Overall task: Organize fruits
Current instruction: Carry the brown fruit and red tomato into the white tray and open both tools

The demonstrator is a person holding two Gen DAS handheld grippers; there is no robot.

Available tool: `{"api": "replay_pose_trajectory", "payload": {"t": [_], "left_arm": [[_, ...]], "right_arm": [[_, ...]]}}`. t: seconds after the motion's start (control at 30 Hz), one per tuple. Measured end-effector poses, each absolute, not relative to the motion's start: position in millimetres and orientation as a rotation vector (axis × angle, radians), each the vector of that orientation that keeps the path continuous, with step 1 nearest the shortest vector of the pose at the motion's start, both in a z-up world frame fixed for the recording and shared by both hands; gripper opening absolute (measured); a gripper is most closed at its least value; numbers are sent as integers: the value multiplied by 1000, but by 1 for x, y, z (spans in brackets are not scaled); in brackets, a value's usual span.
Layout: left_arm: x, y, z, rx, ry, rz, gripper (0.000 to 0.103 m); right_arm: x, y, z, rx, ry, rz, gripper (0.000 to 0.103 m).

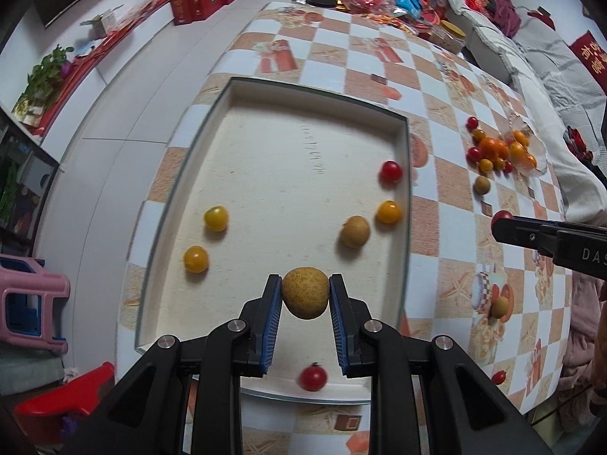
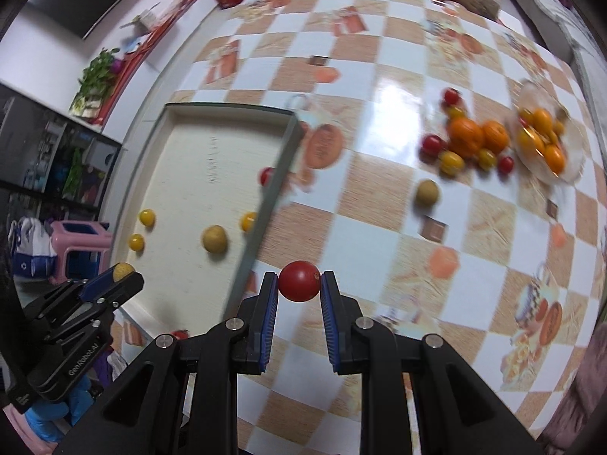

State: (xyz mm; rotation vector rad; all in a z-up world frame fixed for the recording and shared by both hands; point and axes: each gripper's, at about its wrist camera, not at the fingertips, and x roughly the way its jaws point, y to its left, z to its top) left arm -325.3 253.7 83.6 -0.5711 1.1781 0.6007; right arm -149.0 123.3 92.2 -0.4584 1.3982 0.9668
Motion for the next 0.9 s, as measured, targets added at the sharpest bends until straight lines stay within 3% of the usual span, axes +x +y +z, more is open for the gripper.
{"api": "replay_pose_trajectory", "payload": {"t": [0.47, 0.9], "left_arm": [[-309, 318, 83, -556, 1147, 681, 26], [-265, 358, 37, -548, 1211, 696, 26]], "right_arm": [[-158, 199, 82, -506, 1410, 1048, 25], [-131, 247, 44, -498, 1465, 1013, 25]]}}
